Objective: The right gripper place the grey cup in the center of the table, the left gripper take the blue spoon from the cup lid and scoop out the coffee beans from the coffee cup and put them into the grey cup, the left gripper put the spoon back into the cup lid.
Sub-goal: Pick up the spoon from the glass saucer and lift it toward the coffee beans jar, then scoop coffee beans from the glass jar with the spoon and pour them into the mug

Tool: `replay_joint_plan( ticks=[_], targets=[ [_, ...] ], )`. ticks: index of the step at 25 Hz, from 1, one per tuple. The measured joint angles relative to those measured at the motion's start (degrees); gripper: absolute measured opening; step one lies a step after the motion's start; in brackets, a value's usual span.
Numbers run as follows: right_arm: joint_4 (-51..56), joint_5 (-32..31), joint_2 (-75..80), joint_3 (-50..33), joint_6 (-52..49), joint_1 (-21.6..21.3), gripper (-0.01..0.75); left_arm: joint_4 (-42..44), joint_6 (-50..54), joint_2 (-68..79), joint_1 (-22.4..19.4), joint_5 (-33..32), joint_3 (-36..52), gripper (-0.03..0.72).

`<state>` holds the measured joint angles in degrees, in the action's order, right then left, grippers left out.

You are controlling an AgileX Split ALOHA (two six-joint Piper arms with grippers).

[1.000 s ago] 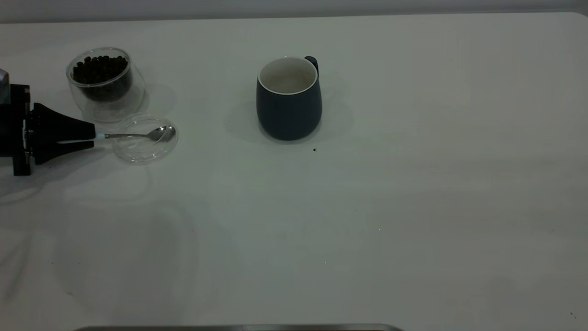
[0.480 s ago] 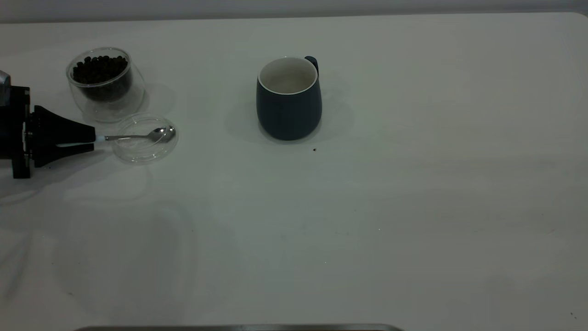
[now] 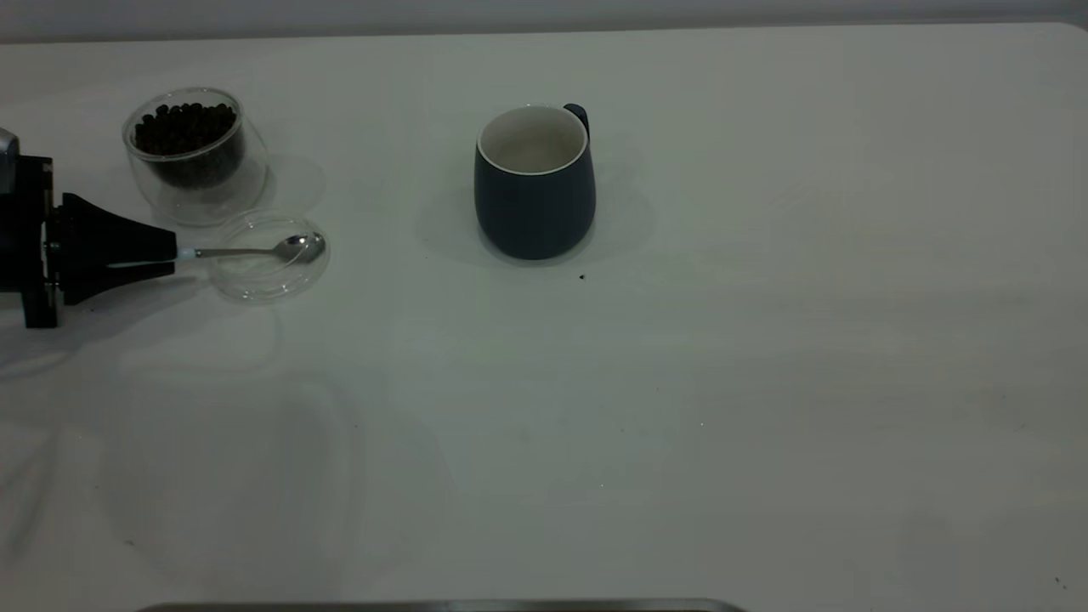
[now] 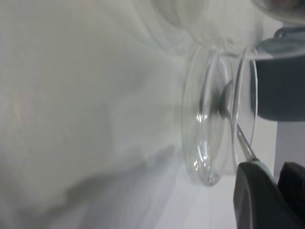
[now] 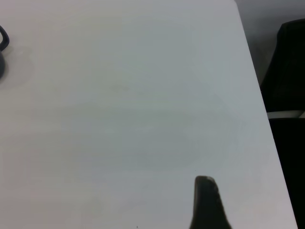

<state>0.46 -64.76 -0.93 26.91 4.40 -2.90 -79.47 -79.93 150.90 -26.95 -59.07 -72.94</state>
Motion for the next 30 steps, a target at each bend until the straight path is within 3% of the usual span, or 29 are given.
replay_joint_plan(
  ticks=[9, 16, 30],
  targets=[
    [0.0, 0.0, 0.0, 0.0, 0.0, 0.0, 0.459, 10.7, 6.6, -4.7, -2.3, 0.8, 0.0, 0.122],
    [0.0, 0.0, 0.0, 0.0, 0.0, 0.0, 0.459, 11.7, 6.7, -9.5, -2.5, 1.0, 0.0, 0.122],
    [0.0, 0.0, 0.0, 0.0, 0.0, 0.0, 0.459, 11.0, -9.8, -24.5, -2.5, 0.5, 0.0, 0.122]
  ],
)
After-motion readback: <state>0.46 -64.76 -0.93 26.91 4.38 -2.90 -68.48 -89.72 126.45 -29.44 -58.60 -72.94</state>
